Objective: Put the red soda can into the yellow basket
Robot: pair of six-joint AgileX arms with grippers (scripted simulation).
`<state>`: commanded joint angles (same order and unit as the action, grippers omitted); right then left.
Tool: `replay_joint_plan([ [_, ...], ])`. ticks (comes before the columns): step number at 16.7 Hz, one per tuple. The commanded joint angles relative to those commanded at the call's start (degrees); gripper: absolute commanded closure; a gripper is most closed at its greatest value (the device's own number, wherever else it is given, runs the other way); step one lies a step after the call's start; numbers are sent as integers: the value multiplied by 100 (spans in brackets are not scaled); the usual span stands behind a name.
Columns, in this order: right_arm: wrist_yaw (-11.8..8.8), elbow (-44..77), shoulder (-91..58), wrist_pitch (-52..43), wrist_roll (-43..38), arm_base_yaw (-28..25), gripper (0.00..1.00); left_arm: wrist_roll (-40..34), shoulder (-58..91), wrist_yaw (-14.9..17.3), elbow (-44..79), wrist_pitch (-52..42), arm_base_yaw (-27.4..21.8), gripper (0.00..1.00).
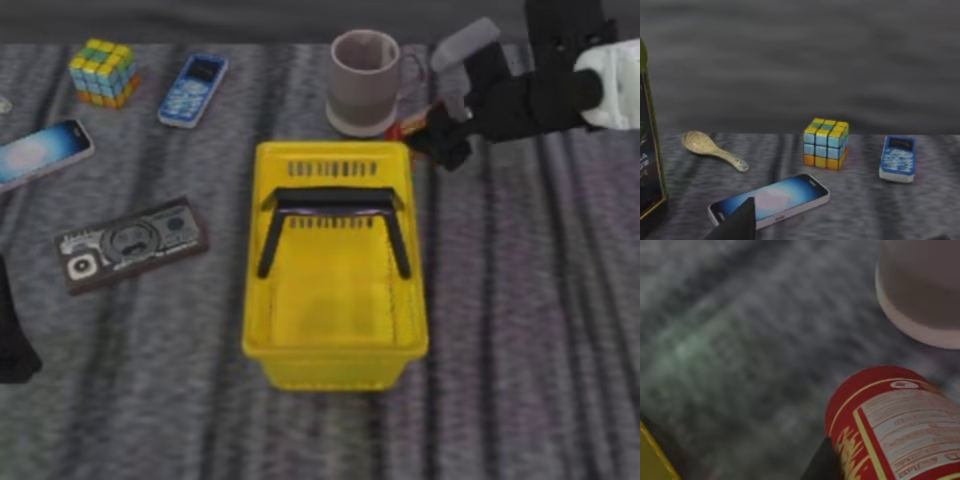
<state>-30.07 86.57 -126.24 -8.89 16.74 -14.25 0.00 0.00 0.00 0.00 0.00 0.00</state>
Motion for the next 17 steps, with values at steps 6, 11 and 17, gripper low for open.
replay_joint_plan([
  [6, -1992, -845, 270, 3486, -1186, -277, 100, 0, 0, 0, 0, 0, 0, 0],
  [11, -3139, -1247, 634, 5260, -1766, -437, 100, 0, 0, 0, 0, 0, 0, 0],
  [17, -3382, -1302, 740, 5588, -1862, -471, 100, 0, 0, 0, 0, 0, 0, 0],
])
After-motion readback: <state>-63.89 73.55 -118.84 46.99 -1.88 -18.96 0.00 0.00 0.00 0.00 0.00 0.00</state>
